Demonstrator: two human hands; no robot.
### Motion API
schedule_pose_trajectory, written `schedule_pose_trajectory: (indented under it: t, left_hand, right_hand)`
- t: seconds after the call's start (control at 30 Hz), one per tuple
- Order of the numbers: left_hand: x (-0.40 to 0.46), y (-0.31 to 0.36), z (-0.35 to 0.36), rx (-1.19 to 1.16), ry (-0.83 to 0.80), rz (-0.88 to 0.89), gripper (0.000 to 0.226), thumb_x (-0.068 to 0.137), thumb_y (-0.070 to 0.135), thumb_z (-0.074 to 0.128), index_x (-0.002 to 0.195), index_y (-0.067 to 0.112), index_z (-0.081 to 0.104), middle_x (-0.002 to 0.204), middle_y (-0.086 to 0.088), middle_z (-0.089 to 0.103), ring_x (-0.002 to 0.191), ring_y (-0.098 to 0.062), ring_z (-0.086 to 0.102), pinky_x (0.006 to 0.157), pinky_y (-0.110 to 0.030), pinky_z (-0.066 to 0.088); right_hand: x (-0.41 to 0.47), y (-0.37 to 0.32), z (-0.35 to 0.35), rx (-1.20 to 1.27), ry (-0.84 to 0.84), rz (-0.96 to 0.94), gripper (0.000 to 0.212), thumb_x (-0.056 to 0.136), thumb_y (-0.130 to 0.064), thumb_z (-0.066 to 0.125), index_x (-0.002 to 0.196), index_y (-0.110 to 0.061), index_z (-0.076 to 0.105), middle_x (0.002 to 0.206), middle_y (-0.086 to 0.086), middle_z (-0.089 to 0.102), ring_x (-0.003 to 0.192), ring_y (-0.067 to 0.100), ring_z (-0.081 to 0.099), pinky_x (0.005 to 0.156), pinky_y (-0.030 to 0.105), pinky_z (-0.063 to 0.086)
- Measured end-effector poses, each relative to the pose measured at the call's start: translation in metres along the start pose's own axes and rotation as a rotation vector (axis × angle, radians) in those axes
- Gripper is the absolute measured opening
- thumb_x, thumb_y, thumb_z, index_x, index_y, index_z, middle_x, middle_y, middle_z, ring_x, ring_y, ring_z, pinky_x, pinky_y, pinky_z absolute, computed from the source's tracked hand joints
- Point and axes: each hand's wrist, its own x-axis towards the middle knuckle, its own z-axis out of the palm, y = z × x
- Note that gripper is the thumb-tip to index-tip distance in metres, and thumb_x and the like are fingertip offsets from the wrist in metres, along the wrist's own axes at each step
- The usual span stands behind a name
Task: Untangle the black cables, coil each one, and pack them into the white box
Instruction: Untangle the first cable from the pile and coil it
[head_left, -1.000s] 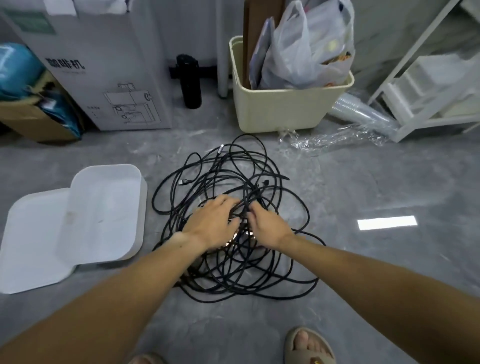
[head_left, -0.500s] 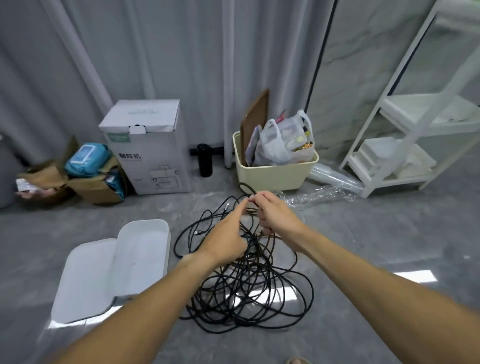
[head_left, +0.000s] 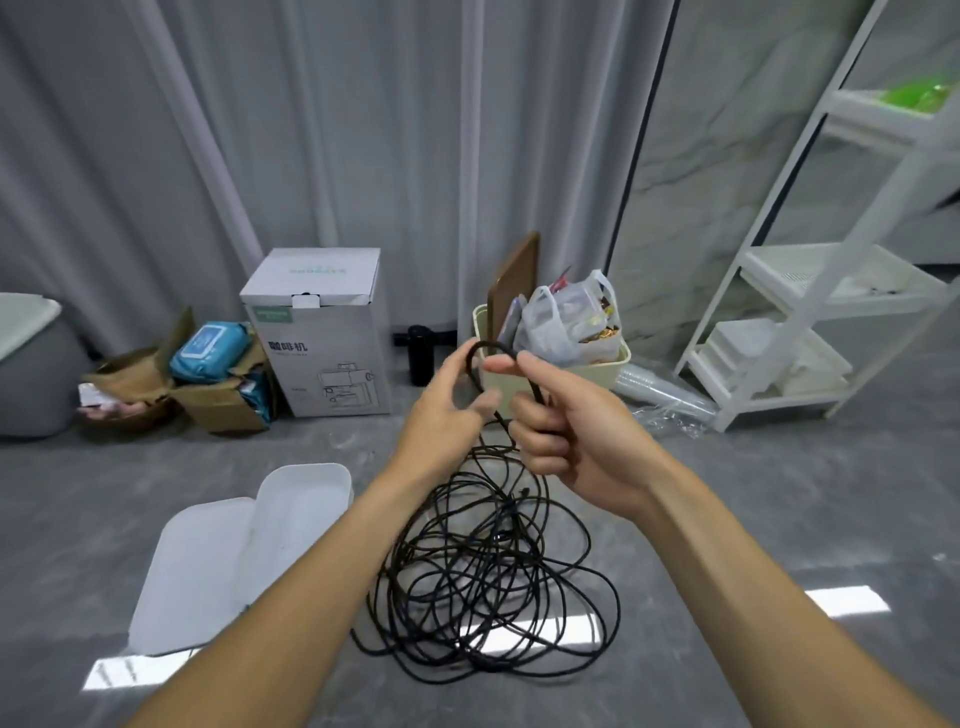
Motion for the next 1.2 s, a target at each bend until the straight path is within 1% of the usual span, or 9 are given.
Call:
schedule_pose_trajectory:
  t: [0.1, 0.27, 0.53, 0.63, 0.77, 0.9, 1.0, 1.1, 1.2]
  left_hand:
    - [-0.001, 0.007, 0.002, -0.215, 0.012, -0.040, 0.020, 0.102, 0.031, 0.051, 0.096, 0.027, 0.069, 0.077, 0.013, 0.061, 0.073, 0.003, 0.057, 0.085, -0.025, 0.043]
    - [0.003, 0.004, -0.005, -0.312, 0.031, -0.056, 0.020, 0.102, 0.029, 0.050, 0.102, 0.028, 0.070, 0.053, 0.019, 0.047, 0.057, 0.001, 0.044, 0.080, -0.029, 0.051]
    - [-0.005, -0.003, -0.035, -0.196, -0.004, -0.124, 0.030, 0.094, 0.043, 0.055, 0.106, 0.023, 0.074, 0.064, 0.004, 0.055, 0.075, -0.002, 0.057, 0.079, -0.027, 0.052]
    - [-0.007, -0.004, -0.043, -0.092, 0.006, -0.089, 0.029, 0.099, 0.036, 0.052, 0.109, 0.018, 0.073, 0.094, 0.010, 0.060, 0.091, 0.001, 0.062, 0.085, -0.034, 0.046]
    - [-0.002, -0.006, -0.044, -0.058, 0.075, -0.040, 0.023, 0.100, 0.033, 0.053, 0.101, 0.020, 0.073, 0.093, 0.021, 0.070, 0.087, 0.026, 0.056, 0.079, 0.001, 0.042]
    - [0.003, -0.009, -0.039, 0.012, 0.130, -0.017, 0.027, 0.101, 0.036, 0.051, 0.100, 0.021, 0.074, 0.094, 0.023, 0.067, 0.083, 0.029, 0.052, 0.068, 0.007, 0.034]
    - [-0.001, -0.014, -0.033, 0.194, 0.051, -0.004, 0.031, 0.102, 0.040, 0.048, 0.105, 0.025, 0.075, 0.098, 0.023, 0.066, 0.087, 0.026, 0.053, 0.072, 0.003, 0.035]
    - [-0.015, -0.026, -0.019, 0.447, -0.107, 0.044, 0.034, 0.104, 0.040, 0.043, 0.100, 0.026, 0.074, 0.092, 0.012, 0.066, 0.086, -0.001, 0.063, 0.077, -0.020, 0.046]
    - [-0.034, -0.034, -0.003, 0.482, -0.305, 0.024, 0.031, 0.103, 0.044, 0.042, 0.105, 0.027, 0.067, 0.082, 0.007, 0.067, 0.080, -0.012, 0.062, 0.075, -0.036, 0.049]
  right_hand:
    - [-0.002, -0.008, 0.002, 0.032, -0.006, -0.039, 0.028, 0.101, -0.036, 0.047, 0.103, -0.021, 0.070, 0.054, -0.007, 0.014, 0.042, 0.006, 0.011, 0.034, 0.017, 0.013]
    - [-0.002, -0.012, -0.002, 0.087, 0.019, -0.096, 0.027, 0.102, -0.034, 0.046, 0.104, -0.021, 0.070, 0.052, -0.009, 0.013, 0.042, 0.005, 0.009, 0.035, 0.017, 0.007]
    - [-0.003, -0.022, -0.023, 0.321, 0.039, -0.213, 0.028, 0.102, -0.033, 0.042, 0.104, -0.019, 0.066, 0.047, -0.010, 0.015, 0.044, 0.007, 0.002, 0.035, 0.018, 0.004]
    - [-0.003, -0.023, -0.030, 0.328, 0.080, -0.237, 0.029, 0.102, -0.034, 0.043, 0.106, -0.018, 0.066, 0.047, -0.010, 0.017, 0.043, 0.007, 0.003, 0.035, 0.018, 0.004]
    - [0.000, -0.017, -0.028, 0.300, 0.108, -0.219, 0.024, 0.099, -0.033, 0.047, 0.105, -0.021, 0.066, 0.048, -0.009, 0.016, 0.045, 0.008, 0.004, 0.035, 0.017, 0.006]
    - [0.005, -0.012, -0.019, 0.304, 0.048, -0.170, 0.023, 0.099, -0.034, 0.045, 0.104, -0.023, 0.065, 0.048, -0.008, 0.017, 0.042, 0.007, 0.007, 0.033, 0.016, 0.009]
    - [0.005, -0.007, -0.015, 0.264, -0.013, -0.152, 0.026, 0.101, -0.035, 0.045, 0.105, -0.023, 0.067, 0.047, -0.008, 0.016, 0.037, 0.004, 0.014, 0.033, 0.016, 0.012]
    - [0.007, -0.003, -0.011, 0.183, -0.014, -0.157, 0.027, 0.104, -0.029, 0.043, 0.118, -0.021, 0.065, 0.048, -0.008, 0.018, 0.038, 0.005, 0.020, 0.033, 0.017, 0.022]
    - [0.013, 0.004, -0.008, 0.173, 0.067, -0.233, 0.036, 0.103, -0.017, 0.044, 0.139, -0.018, 0.051, 0.058, -0.003, 0.044, 0.051, 0.010, 0.048, 0.049, 0.021, 0.045]
